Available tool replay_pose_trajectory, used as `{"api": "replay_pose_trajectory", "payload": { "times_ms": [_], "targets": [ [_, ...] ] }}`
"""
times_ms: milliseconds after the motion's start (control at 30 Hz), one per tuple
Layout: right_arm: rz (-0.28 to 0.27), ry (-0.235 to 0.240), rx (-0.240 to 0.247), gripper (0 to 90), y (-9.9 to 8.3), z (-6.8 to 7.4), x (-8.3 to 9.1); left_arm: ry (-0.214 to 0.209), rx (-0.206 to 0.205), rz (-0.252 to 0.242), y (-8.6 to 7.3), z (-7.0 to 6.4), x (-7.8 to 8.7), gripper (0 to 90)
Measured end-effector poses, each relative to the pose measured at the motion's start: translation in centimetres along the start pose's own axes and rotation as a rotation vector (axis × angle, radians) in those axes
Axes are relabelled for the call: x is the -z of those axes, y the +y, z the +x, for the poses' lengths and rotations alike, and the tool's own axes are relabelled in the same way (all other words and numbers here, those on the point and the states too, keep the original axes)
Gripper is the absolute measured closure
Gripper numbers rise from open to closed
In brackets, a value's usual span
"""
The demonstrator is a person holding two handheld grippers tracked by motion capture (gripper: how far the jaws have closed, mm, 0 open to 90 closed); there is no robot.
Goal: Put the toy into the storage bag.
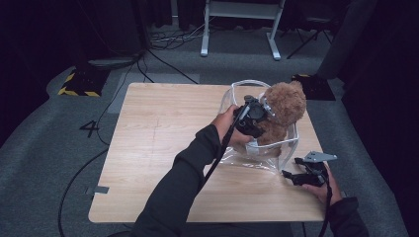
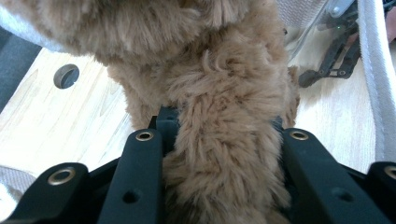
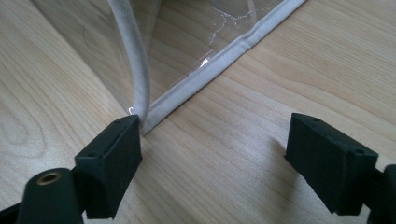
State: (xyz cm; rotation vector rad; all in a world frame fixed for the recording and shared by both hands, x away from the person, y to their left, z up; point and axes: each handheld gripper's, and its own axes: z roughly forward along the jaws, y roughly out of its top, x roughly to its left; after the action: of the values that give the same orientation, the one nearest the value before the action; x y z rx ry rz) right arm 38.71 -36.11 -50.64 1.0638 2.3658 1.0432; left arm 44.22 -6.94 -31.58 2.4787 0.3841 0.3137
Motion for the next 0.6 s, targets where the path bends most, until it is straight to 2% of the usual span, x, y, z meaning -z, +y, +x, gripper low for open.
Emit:
{"api": "replay_pose_trajectory", "payload": {
  "times_ms": [267,600],
  "targets": [
    [0.000,0.001,0.000,18.0,0.00,0.01,0.00,-0.010,-0.004,0.006,-0.10,-0.07,0.08,63.0],
    [0.000,0.001,0.000,18.0,0.00,0.01,0.00,-0.027,0.002,-0.013,-0.33,-0.11,0.45,60.3]
  ]
}}
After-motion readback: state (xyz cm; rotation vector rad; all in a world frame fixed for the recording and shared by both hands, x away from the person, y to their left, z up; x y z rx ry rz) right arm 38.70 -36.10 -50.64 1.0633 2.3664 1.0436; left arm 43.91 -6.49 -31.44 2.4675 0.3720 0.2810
